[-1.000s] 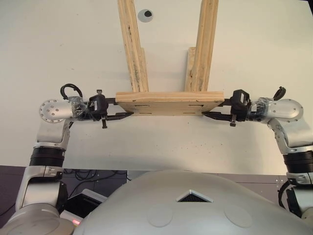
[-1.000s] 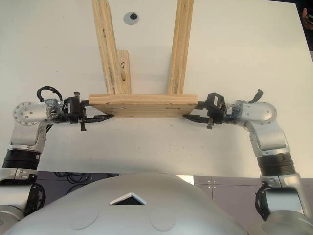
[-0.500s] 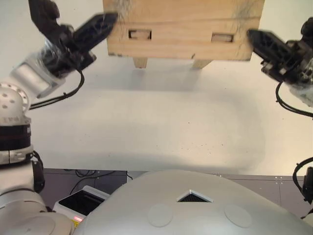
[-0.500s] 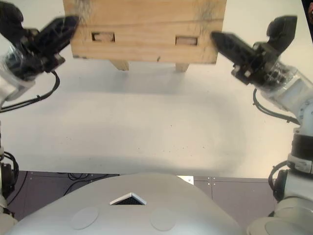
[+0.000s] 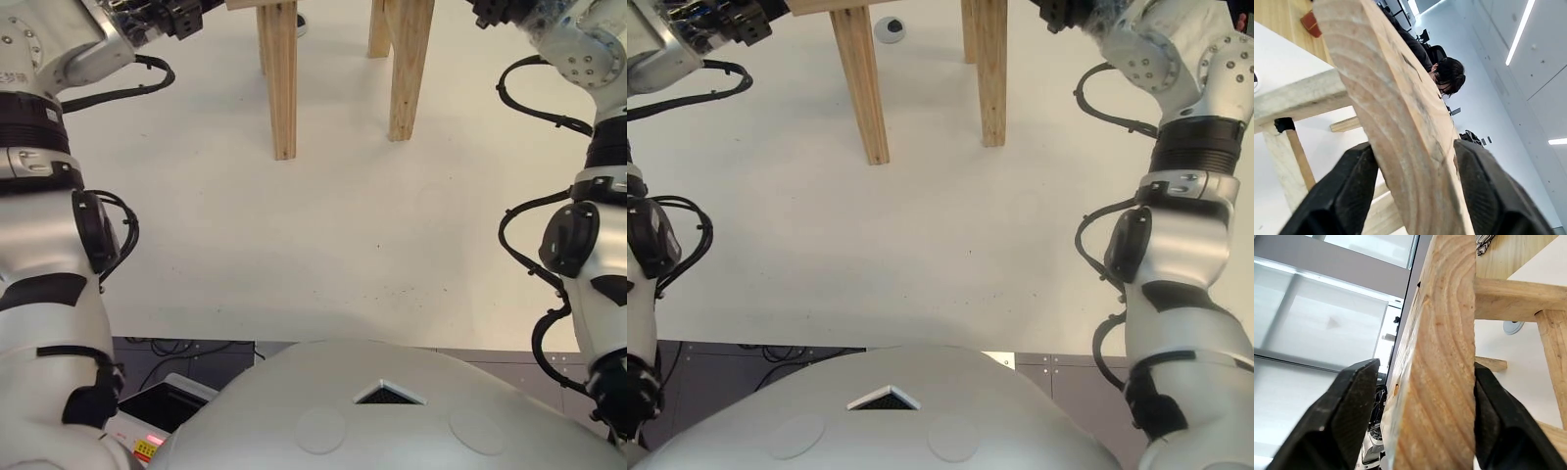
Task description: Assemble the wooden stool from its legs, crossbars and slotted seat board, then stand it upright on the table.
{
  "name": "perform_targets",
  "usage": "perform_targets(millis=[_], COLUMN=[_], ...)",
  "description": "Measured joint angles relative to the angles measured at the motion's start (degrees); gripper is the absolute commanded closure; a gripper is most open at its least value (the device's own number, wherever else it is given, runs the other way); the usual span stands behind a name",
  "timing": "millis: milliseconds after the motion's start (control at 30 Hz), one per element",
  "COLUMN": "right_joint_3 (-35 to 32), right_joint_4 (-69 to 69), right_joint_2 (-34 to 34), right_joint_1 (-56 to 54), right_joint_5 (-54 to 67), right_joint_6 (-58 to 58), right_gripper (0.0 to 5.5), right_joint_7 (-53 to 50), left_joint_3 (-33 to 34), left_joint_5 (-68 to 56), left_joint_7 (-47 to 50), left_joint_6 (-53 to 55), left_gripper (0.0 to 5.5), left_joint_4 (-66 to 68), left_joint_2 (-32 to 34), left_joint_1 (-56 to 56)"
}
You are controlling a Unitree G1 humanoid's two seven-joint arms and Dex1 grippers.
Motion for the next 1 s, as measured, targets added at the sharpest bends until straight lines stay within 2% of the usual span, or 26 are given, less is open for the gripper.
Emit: perform_targets(millis=[133, 233, 300, 367, 467, 567, 600, 667, 767, 900, 1000], right_joint_3=[-5.42, -11.67, -14.84, -13.75, -8.14, -2.45, -1.31, 1.75, 2.81, 3.78, 3.53], right_joint_4=[-0.07, -5.93, -9.69, -14.32, -16.96, -16.85, -16.45, -12.51, -6.43, -2.85, 0.63], right_joint_2=[-0.02, 0.24, 2.26, 5.64, 9.22, 13.40, 14.03, 16.98, 20.26, 23.00, 24.80], right_joint_1=[1.32, 7.92, 12.12, 16.79, 21.93, 25.40, 25.77, 26.16, 27.82, 28.58, 27.00], right_joint_5=[-3.54, -4.76, -6.70, -15.71, -31.80, -48.12, -50.92, -63.36, -75.46, -80.82, -82.33], right_joint_6=[0.61, -1.64, -5.24, -12.96, -26.96, -41.89, -44.90, -59.05, -72.09, -77.89, -78.93], right_gripper=[1.57, 1.07, 1.07, 1.07, 1.07, 1.07, 1.07, 1.07, 1.07, 1.07, 1.07], right_joint_7=[3.59, 8.18, 10.64, 14.93, 19.35, 24.33, 25.18, 25.89, 20.42, 19.78, 20.26], left_joint_3=[6.75, 15.41, 19.39, 21.67, 19.87, 15.33, 14.26, 10.81, 9.41, 9.20, 8.12], left_joint_5=[5.92, 6.40, 7.18, 12.37, 25.64, 42.93, 46.03, 55.07, 59.23, 61.76, 62.84], left_joint_7=[-5.40, -9.28, -9.26, -7.54, -1.21, 5.56, 6.60, 8.85, 9.10, 8.50, 3.83], left_joint_6=[-2.86, -6.09, -8.93, -19.64, -37.36, -58.83, -62.60, -73.16, -78.43, -80.02, -80.18], left_gripper=[1.74, 1.32, 1.32, 1.32, 1.32, 1.32, 1.32, 1.32, 1.32, 1.32, 1.32], left_joint_4=[3.84, -0.73, -4.74, -10.70, -12.77, -15.47, -15.66, -15.66, -14.13, -11.66, -9.62], left_joint_2=[-0.85, -1.07, -2.54, -7.85, -13.61, -21.12, -22.48, -26.81, -30.07, -30.56, -30.22], left_joint_1=[-0.56, 3.35, 9.26, 15.48, 20.40, 24.96, 25.57, 26.98, 27.25, 26.93, 25.85])
